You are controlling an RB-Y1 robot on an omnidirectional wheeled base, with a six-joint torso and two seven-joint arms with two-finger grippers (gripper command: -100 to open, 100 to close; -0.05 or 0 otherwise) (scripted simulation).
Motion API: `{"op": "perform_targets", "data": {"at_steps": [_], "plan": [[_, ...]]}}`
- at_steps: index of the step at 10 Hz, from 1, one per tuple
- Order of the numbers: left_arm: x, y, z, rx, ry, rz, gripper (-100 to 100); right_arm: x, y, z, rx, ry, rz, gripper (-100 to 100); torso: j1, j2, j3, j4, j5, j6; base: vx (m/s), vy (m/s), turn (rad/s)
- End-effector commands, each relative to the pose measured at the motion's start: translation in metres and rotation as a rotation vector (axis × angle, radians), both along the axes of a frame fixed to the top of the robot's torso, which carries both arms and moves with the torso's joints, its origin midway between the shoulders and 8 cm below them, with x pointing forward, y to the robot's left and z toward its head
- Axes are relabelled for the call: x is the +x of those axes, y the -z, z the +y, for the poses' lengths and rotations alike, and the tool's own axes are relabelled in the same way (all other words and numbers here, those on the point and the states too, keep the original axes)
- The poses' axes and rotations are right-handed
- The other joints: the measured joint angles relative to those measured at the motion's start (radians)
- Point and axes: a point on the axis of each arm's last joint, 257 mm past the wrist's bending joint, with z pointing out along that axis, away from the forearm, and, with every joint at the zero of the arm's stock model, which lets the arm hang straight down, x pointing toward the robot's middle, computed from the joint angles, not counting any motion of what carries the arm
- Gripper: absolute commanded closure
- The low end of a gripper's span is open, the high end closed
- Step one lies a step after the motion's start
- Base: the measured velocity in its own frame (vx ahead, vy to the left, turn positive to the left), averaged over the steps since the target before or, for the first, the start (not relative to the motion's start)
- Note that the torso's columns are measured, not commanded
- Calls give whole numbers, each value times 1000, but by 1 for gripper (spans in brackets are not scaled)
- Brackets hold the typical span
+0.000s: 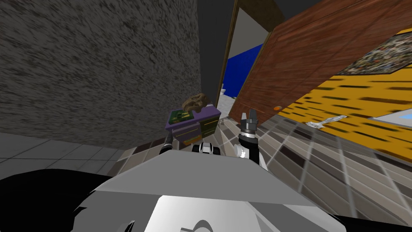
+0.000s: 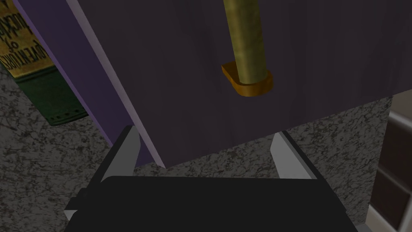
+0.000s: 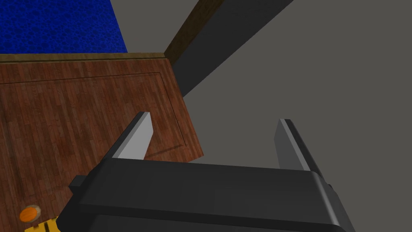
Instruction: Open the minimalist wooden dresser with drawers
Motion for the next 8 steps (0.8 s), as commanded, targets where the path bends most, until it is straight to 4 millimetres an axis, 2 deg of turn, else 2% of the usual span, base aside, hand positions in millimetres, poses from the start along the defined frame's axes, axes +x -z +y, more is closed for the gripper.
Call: {"op": "perform_targets", "data": {"at_steps": [1, 5, 8], "plan": [[0, 5, 1, -13, -2, 29, -100, 0, 0, 0, 0, 0, 0, 0, 0, -1, 0, 0, 2, 3, 2, -55, 4], [-2, 23, -17, -80, -25, 49, -100, 0, 0, 0, 0, 0, 0, 0, 1, -13, -4, -4, 14, 15, 0, -28, 13], [-2, 23, -17, -80, -25, 49, -100, 0, 0, 0, 0, 0, 0, 0, 2, -15, -5, -5, 17, 18, -1, 0, 0]]}}
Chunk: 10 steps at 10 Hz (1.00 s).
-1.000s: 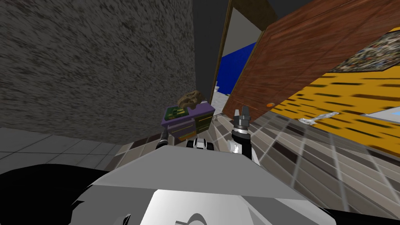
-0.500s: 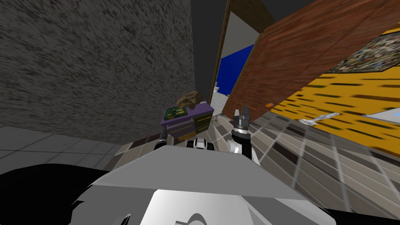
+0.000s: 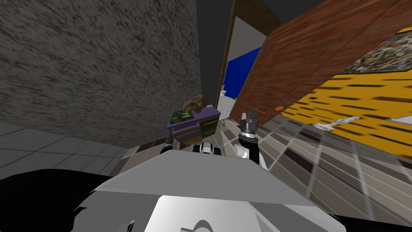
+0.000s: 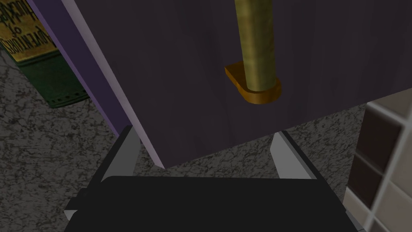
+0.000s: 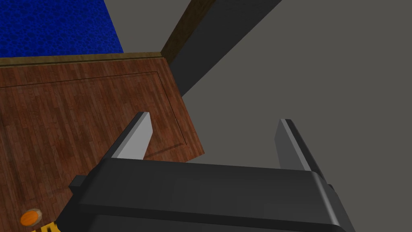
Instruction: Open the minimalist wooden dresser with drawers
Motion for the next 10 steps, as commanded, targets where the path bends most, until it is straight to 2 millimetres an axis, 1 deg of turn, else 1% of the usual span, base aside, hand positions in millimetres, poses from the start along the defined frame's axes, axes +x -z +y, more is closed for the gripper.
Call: {"op": "perform_targets", "data": {"at_steps": [1, 5, 10], "plan": [[4, 10, -22, -44, 12, 4, -100, 0, 0, 0, 0, 0, 0, 0, 0, 1, 0, 0, 0, -1, 0, 0, 0], [4, 10, -22, -44, 12, 4, -100, 0, 0, 0, 0, 0, 0, 0, -1, -1, 1, -1, 3, 2, -1, -1, 2], [3, 12, -25, -53, 9, 4, -100, 0, 0, 0, 0, 0, 0, 0, 0, -1, 0, -1, 2, 1, 3, 1, 0]]}}
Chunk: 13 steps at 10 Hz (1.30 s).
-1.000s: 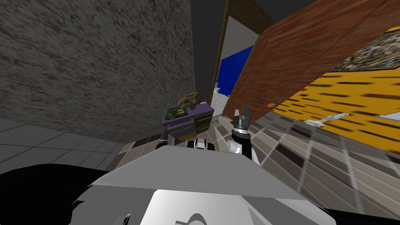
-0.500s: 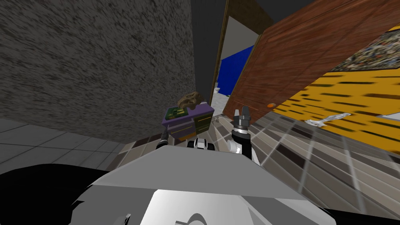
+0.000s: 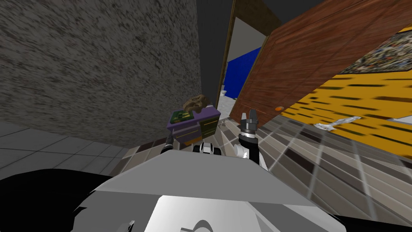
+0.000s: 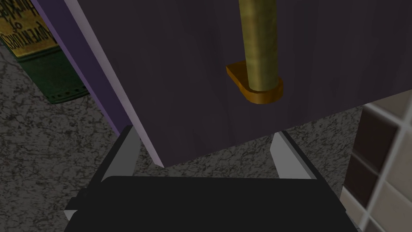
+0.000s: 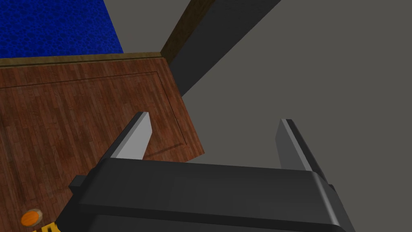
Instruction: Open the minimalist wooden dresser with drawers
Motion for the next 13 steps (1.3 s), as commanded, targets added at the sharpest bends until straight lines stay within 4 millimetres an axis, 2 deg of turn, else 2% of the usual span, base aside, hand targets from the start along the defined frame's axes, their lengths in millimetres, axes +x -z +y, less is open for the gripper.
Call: {"op": "perform_targets", "data": {"at_steps": [1, 8, 9, 10, 13], "plan": [[6, 10, -22, -40, 16, 8, -100, 0, 0, 0, 0, 0, 0, 0, 0, 0, 0, 0, 0, 0, -7, -9, 15], [6, 10, -22, -40, 16, 8, -100, 0, 0, 0, 0, 0, 0, 0, 0, -1, 0, 0, 1, 1, 0, 0, 2], [1, -7, 9, 25, 10, -1, -100, 0, 0, 0, 0, 0, 0, 0, 0, -1, 0, 0, 1, 1, -11, -4, 8], [11, 3, -8, -22, 23, -1, -100, 0, 0, 0, 0, 0, 0, 0, 2, 4, 0, 2, -8, -8, -14, -19, -19], [11, 9, -17, -46, 16, -2, -100, 0, 0, 0, 0, 0, 0, 0, -2, 4, 1, 2, -4, -1, -15, -18, 11]]}}
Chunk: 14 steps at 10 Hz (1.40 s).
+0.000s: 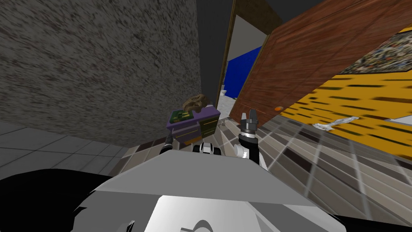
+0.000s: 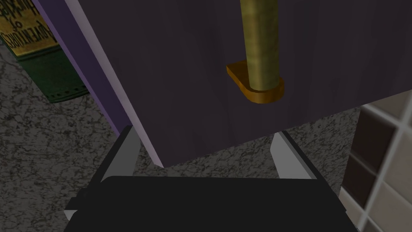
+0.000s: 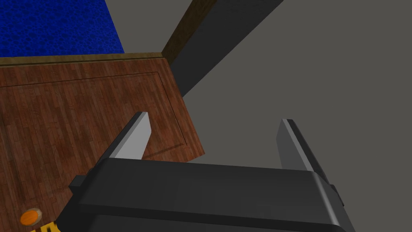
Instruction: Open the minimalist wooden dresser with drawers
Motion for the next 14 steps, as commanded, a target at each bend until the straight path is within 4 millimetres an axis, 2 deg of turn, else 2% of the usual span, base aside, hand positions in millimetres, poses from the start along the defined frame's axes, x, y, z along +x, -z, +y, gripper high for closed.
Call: {"op": "perform_targets", "data": {"at_steps": [1, 2, 3, 8, 9, 13, 14], "plan": [[1, 2, -1, -7, -4, 1, -100, 0, 0, 0, 0, 0, 0, 0, 0, -3, -1, -1, 1, 1, -13, 1, 39], [0, 0, 2, -2, -7, 0, -100, 0, 0, 0, 0, 0, 0, 0, 4, -1, -2, 0, -4, -6, -12, 8, 25], [0, -2, 4, 3, -8, -4, 100, 0, 0, 0, 0, 0, 0, 0, 5, 4, 0, 1, -8, -11, -4, 6, 13], [-11, -13, 8, 12, -9, -9, 100, 0, 0, 0, 0, 0, 0, 0, 2, 13, 4, 4, -14, -18, -138, -87, 10], [-6, -18, 23, 22, -36, -7, -100, 0, 0, 0, 0, 0, 0, 0, 2, 11, 3, 4, -14, -17, -144, -74, -175], [4, -39, 76, 32, -142, -1, -100, 0, 0, 0, 0, 0, 0, 0, 1, 11, 2, 5, -16, -16, -155, -16, -300], [3, -40, 79, 35, -148, -2, -100, 0, 0, 0, 0, 0, 0, 0, -1, 13, 3, 5, -16, -16, -121, -23, -79]]}}
